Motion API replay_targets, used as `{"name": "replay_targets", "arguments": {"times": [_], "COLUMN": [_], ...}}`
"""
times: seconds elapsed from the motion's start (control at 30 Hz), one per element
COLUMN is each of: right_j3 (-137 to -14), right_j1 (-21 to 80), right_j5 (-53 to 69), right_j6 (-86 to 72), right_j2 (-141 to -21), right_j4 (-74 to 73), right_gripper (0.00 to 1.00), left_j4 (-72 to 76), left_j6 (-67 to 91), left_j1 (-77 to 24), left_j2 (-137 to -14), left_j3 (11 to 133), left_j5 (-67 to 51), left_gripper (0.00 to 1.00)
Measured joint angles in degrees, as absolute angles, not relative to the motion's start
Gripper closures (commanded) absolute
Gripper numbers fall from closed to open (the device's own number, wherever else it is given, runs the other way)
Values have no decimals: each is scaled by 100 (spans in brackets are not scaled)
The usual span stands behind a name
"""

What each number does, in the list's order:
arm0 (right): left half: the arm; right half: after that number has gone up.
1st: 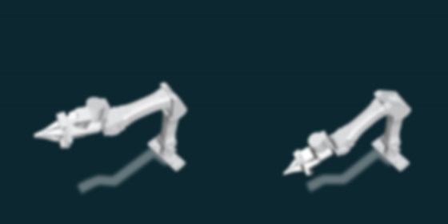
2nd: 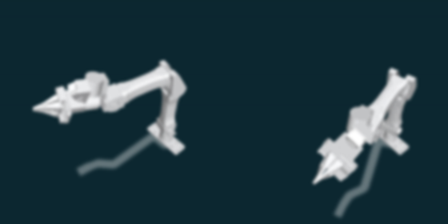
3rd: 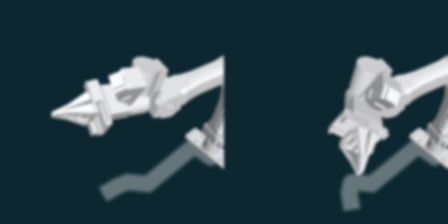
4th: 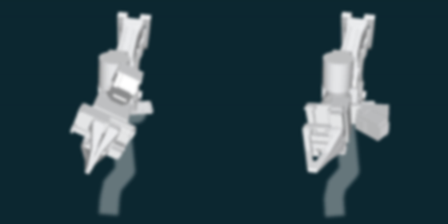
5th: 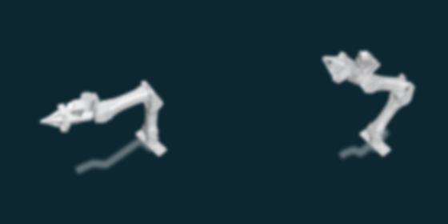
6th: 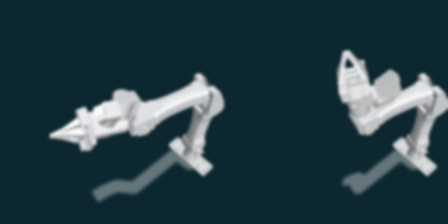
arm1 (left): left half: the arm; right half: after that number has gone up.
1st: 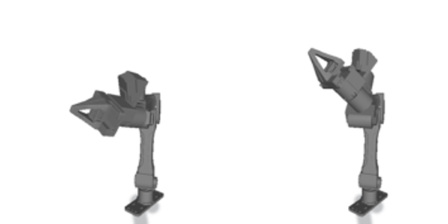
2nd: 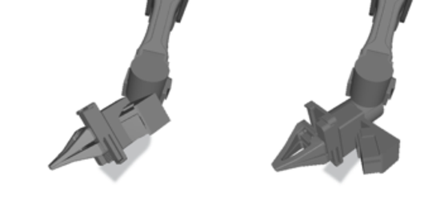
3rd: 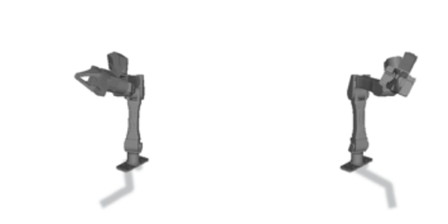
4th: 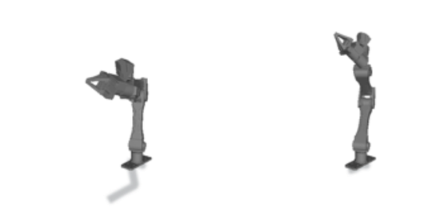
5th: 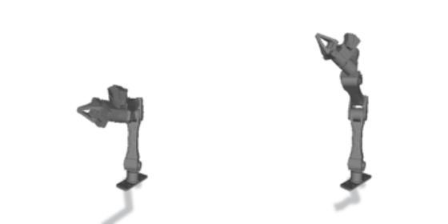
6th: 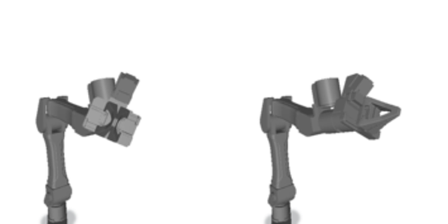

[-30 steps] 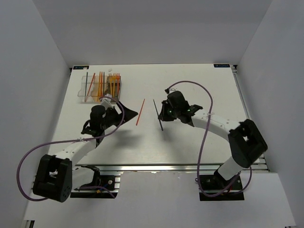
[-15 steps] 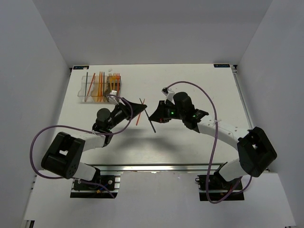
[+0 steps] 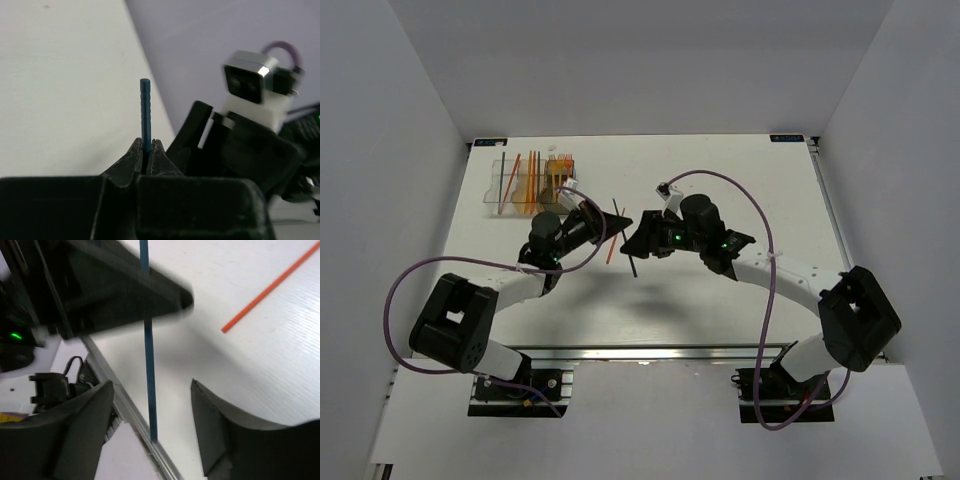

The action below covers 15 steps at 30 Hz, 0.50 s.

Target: Sort the eating utensils into containers

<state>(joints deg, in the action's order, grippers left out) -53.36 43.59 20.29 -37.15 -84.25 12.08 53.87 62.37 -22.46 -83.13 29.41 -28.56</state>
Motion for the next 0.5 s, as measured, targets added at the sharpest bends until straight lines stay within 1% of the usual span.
{"name": "replay_targets", "arguments": {"times": [0.03, 0.07, 0.1, 0.2, 0.27, 0.37, 0.5], "right_j3": [-5339, -5336, -5336, -5269, -5172, -5063, -4812], "right_j1": [4351, 4346, 4335, 4254, 4189, 4128, 4125], "right_j5": [1865, 1723, 1518, 622, 104, -471, -784], "right_j6": [-3695, -3686, -3669, -3531, -3380, -3107, -2762], "right_j2": [-8385, -8315, -8217, -7658, -7207, -6737, -6431], "right_j4": [1100, 954, 808, 287, 14, -292, -596], "right_gripper": [23, 16, 11, 11, 11, 11, 11], "left_j4": [4875, 4239, 3452, 1367, 528, 110, -174], "left_j6": [5988, 5697, 5273, 4117, 3463, 2665, 1420], "left_j1": [-2202, -2141, -2040, -1645, -1323, -845, -403], "left_j2": [-8289, -8259, -8237, -8281, -8407, -8777, -9657], "left_j3": [3181, 3481, 3885, 5231, 6027, 6788, 7679], "left_j5": [-2845, -2775, -2447, -978, 34, 803, 1177], "left_gripper": [100, 100, 100, 100, 100, 100, 100]}}
